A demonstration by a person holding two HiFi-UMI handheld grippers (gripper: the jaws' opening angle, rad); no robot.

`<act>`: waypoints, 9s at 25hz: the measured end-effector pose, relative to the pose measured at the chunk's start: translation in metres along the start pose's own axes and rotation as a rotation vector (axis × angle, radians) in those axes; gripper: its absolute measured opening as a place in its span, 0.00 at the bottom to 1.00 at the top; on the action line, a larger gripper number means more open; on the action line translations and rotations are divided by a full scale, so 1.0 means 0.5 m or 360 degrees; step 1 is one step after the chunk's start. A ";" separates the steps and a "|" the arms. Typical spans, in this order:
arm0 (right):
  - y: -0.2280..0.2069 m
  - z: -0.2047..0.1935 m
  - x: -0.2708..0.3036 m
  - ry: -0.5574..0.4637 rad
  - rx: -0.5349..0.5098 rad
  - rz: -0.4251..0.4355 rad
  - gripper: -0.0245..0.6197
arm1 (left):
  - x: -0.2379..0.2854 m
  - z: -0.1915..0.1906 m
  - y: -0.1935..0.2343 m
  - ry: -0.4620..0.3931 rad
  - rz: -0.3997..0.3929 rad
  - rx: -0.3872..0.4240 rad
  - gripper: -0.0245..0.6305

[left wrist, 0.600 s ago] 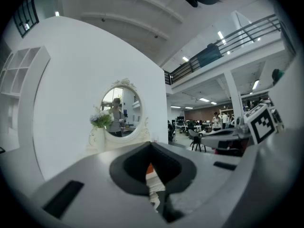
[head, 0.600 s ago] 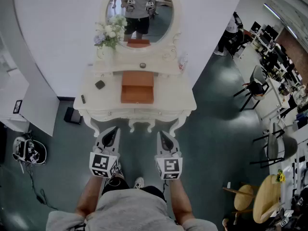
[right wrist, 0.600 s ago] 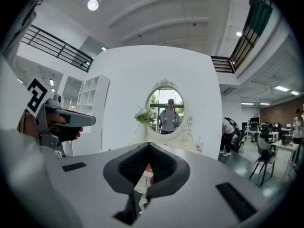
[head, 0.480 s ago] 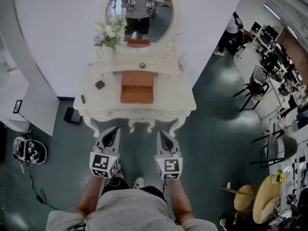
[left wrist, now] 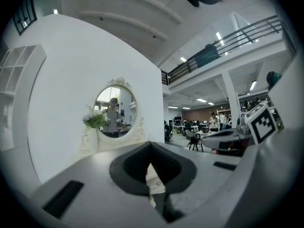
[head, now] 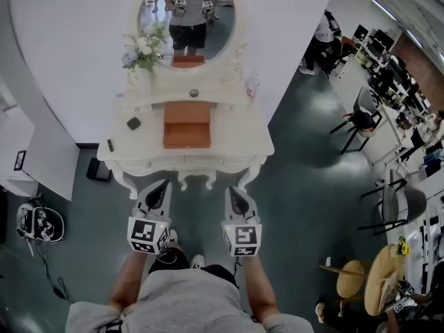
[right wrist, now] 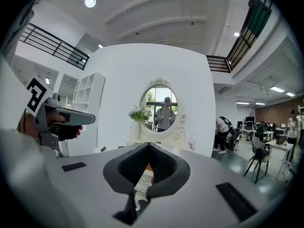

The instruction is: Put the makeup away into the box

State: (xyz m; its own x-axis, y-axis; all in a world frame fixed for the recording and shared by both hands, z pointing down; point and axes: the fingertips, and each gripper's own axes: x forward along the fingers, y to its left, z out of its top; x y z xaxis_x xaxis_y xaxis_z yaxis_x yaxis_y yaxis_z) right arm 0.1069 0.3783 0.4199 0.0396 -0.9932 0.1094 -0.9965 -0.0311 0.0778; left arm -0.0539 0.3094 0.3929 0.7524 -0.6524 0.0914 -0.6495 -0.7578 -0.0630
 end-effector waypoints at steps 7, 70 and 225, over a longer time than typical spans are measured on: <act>-0.044 -0.004 0.029 0.0017 -0.0001 -0.0056 0.06 | 0.067 0.005 -0.010 -0.0003 -0.0070 0.0018 0.04; -0.171 -0.116 1.131 0.0496 -0.0138 0.0667 0.06 | 0.802 -0.187 0.569 0.0378 0.0537 -0.0366 0.04; 0.128 0.025 0.901 0.0107 -0.0242 0.1696 0.06 | 0.455 -0.087 0.471 0.0301 0.1492 -0.0252 0.04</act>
State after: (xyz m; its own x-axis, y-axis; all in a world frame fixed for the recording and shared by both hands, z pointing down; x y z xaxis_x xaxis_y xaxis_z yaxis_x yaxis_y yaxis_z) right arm 0.0600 -0.0725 0.4617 -0.8346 -0.4922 0.2474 -0.5007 0.8650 0.0318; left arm -0.0404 -0.0168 0.4420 -0.1000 -0.9678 0.2311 -0.9943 0.0888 -0.0585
